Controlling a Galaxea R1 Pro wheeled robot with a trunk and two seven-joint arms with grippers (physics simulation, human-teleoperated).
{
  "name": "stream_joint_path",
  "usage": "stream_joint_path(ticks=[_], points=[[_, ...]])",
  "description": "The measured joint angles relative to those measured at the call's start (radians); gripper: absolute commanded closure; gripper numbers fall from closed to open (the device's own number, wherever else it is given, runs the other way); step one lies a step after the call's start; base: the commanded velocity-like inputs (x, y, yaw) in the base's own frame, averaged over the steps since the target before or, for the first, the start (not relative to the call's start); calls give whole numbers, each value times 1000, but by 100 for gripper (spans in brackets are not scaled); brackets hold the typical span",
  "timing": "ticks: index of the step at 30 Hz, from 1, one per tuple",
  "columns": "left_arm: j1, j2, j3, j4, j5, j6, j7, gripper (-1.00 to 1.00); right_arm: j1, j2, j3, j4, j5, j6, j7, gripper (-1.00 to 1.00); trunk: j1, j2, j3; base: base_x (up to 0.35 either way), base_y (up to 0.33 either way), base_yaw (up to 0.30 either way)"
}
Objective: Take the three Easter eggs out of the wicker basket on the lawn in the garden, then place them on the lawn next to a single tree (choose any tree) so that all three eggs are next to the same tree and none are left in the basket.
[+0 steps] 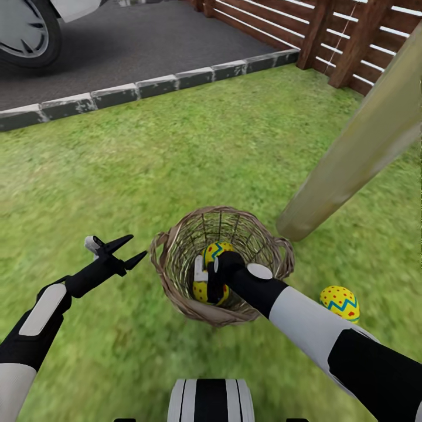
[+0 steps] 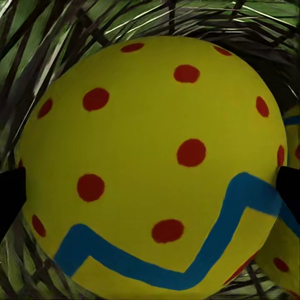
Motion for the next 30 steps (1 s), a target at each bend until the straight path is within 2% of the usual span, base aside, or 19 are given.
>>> stream_joint_path(ticks=[30], points=[[0,2,0,2,0,0,0,-100,1,0,1,3,3,-1,0,100,-13,7,116,0,0,0]])
